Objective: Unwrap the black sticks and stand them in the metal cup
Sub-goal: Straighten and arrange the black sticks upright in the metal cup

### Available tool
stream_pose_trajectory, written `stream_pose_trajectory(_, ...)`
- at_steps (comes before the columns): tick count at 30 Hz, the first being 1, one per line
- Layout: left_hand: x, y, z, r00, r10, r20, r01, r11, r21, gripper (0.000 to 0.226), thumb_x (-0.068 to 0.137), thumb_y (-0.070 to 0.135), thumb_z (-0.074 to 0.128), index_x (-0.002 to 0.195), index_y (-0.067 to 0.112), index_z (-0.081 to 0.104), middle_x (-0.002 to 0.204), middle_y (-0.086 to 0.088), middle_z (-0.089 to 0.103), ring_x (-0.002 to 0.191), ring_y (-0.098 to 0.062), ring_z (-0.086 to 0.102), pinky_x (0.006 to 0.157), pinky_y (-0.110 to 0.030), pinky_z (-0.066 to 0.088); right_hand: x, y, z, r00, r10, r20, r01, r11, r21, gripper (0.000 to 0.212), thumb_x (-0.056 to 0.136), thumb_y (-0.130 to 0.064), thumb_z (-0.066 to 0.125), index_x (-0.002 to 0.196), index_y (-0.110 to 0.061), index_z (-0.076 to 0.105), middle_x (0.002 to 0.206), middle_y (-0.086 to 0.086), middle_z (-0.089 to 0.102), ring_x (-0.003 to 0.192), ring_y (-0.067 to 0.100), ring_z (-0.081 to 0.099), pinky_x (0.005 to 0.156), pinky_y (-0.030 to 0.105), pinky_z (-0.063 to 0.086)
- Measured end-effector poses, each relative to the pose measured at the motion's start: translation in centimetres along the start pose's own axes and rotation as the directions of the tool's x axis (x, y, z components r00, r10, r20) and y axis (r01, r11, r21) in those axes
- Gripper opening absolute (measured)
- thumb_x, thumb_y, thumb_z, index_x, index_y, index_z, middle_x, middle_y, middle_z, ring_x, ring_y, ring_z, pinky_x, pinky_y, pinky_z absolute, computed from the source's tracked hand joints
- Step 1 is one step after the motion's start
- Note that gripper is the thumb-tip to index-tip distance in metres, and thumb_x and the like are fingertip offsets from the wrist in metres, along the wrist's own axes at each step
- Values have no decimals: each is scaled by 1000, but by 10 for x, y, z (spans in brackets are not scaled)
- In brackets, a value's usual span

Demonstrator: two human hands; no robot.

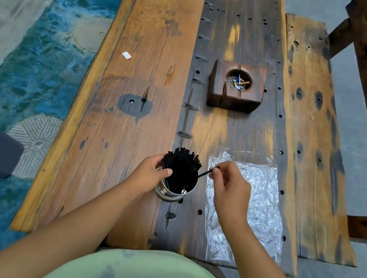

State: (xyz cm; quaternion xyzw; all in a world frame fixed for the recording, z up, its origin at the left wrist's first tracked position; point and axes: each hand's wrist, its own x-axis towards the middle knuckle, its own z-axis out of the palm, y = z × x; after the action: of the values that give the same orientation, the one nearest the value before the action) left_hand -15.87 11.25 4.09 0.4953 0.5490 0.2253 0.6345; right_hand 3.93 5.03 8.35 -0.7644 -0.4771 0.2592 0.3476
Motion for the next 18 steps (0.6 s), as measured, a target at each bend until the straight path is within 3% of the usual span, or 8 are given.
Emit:
stream_pose_trajectory(3,1,-3,0,1000,1,8,-1,1000,-8,36,93,3,60,128,15,62,118,6,69,113,-8,63,103,-26,46,2,-2,9,996,-66,59,73,989,-129,7,98,-22,60,93,-19,63,73,-5,70,68,15,66,65,39,55)
stream_pose_trajectory(6,1,-3,0,1000,-3,14,3,1000,-2,35,94,5,60,127,16,62,117,8,69,113,-7,63,102,-25,46,7,-3,17,990,-91,111,112,973,-202,7,98,-23,59,94,-20,63,79,-6,71,73,15,66,63,33,50)
stream_pose_trajectory(9,1,-5,1,1000,-5,13,5,1000,9,34,94,5,59,126,17,63,118,5,68,115,-11,62,107,-31,45,10,-2,22,984,-91,151,122,969,-214,8,98,-25,59,93,-22,64,88,-9,70,81,10,65,66,28,46)
stream_pose_trajectory(12,1,-5,1,1000,-6,19,6,1000,20,32,94,6,58,123,19,63,118,4,69,116,-12,62,108,-34,44,10,2,25,983,-88,161,114,981,-158,7,98,-26,60,94,-23,65,89,-11,69,85,7,65,71,31,53)
stream_pose_trajectory(15,2,-7,2,1000,-4,13,4,999,32,32,95,9,57,126,18,63,119,5,70,116,-11,63,109,-39,45,7,6,25,980,-74,183,84,995,-45,17,98,-32,59,110,-24,67,104,-10,71,98,9,66,80,30,55)
stream_pose_trajectory(18,2,-7,3,1000,-9,6,8,998,68,37,96,10,56,132,20,59,122,7,68,119,-9,61,109,-39,44,3,15,26,959,-22,282,11,999,38,46,94,-40,64,136,-22,56,129,-6,63,118,9,59,98,30,50)
